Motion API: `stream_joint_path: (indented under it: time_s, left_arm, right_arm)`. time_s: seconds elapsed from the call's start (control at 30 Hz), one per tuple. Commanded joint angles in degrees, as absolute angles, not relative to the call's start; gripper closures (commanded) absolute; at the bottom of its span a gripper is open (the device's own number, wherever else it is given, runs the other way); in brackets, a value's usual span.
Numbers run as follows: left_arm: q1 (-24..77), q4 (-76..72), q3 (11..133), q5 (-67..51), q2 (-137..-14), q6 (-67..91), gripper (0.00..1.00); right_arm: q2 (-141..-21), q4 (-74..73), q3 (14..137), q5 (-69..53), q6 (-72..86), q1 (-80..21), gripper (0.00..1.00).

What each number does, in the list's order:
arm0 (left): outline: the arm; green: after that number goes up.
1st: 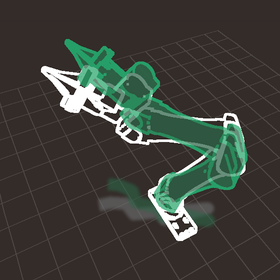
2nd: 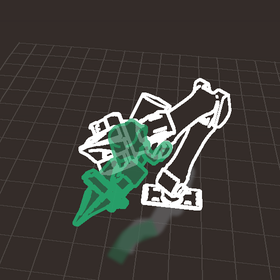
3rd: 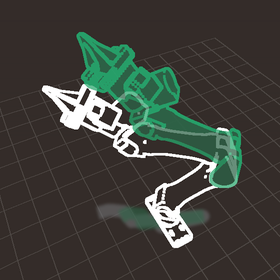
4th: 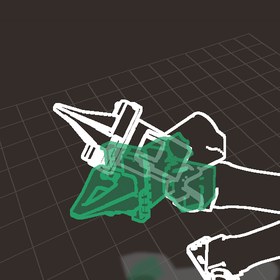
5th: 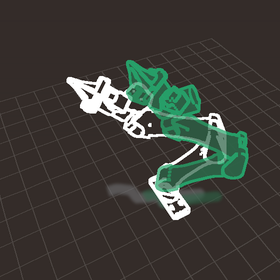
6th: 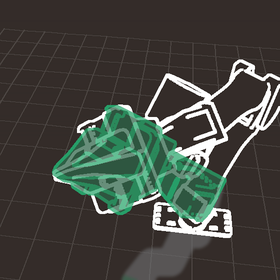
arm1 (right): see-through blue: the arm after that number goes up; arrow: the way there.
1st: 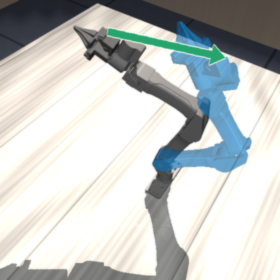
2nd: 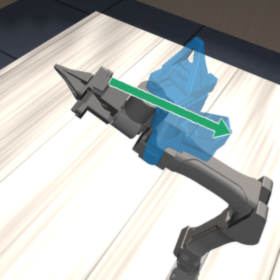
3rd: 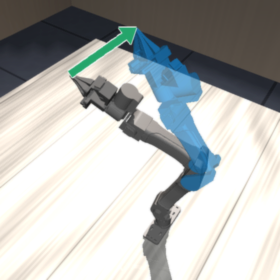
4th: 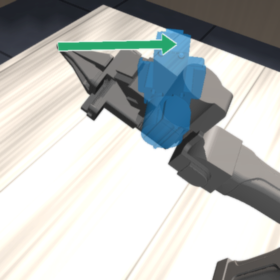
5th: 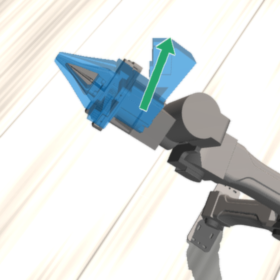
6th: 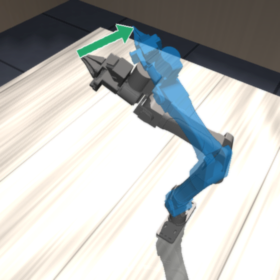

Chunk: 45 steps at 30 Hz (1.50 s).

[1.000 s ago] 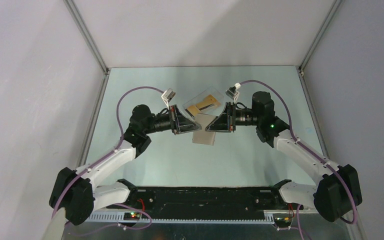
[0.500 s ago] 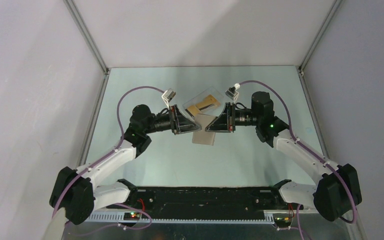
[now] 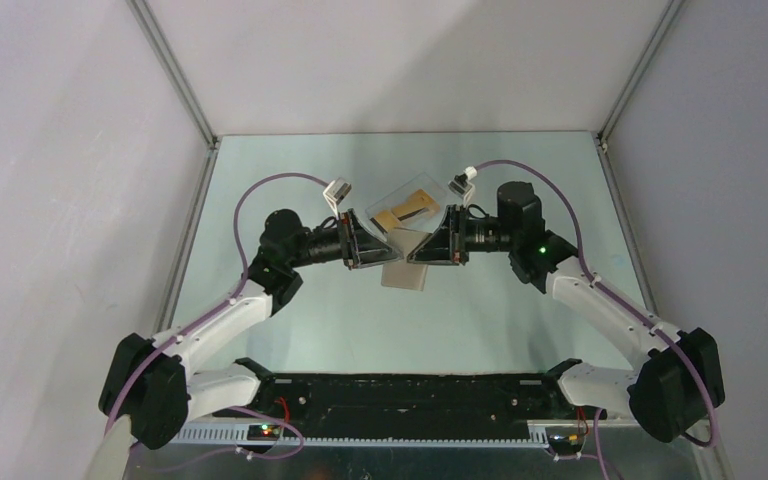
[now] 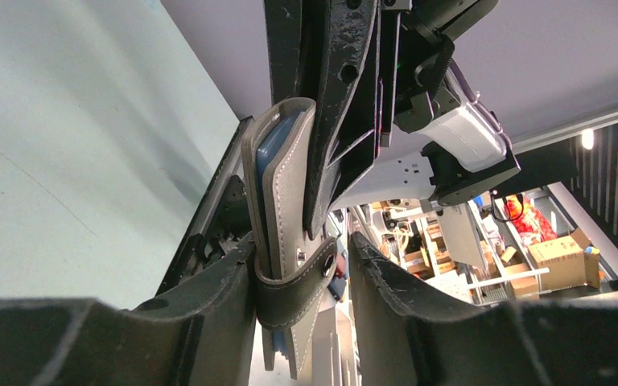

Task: Put the credit cards into the card holder
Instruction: Close the card holder at the center of the board.

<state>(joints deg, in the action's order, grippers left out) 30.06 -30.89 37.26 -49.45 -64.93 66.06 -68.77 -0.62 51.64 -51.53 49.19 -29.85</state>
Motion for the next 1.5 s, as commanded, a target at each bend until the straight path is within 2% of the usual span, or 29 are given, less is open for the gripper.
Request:
stream_joint_path:
  time_s: [0.0, 0.17, 0.27, 0.43, 0.93, 1.23, 1.47]
  left_arm:
    - [32.2, -38.9, 38.9, -55.1, -63.7, 68.0, 0.56]
    - [32.4, -38.9, 38.7, -55.3, -64.0, 67.9, 0.62]
    - [32.4, -38.9, 38.7, -55.3, -63.6, 68.1, 0.59]
    - [32.3, -38.9, 39.0, -54.7, -62.0, 68.1, 0.36]
    - [23.1, -38.9, 31.6, -54.6, -57.2, 68.6, 0.19]
    - [21.3, -39.1, 29.7, -58.7, -57.7, 67.1, 0.22]
    - [21.3, -40.0, 31.9, -60.4, -60.5, 66.5, 0.37]
  right_arm:
    - [-70.7, -2.9, 52.9, -42.2, 47.7, -31.3, 1.0]
    - [-71.4, -1.7, 52.9, -42.3, 48.6, -31.9, 1.0]
    - [-71.5, -2.0, 52.9, -42.3, 48.3, -31.9, 1.0]
    - [-71.9, -2.8, 52.9, -42.6, 47.5, -31.4, 1.0]
    - [-70.1, 1.6, 52.9, -47.3, 47.7, -30.4, 1.0]
    - [-70.0, 3.7, 52.9, -50.2, 48.3, -30.3, 1.0]
    - [-70.0, 4.9, 52.9, -52.6, 48.1, -30.5, 1.0]
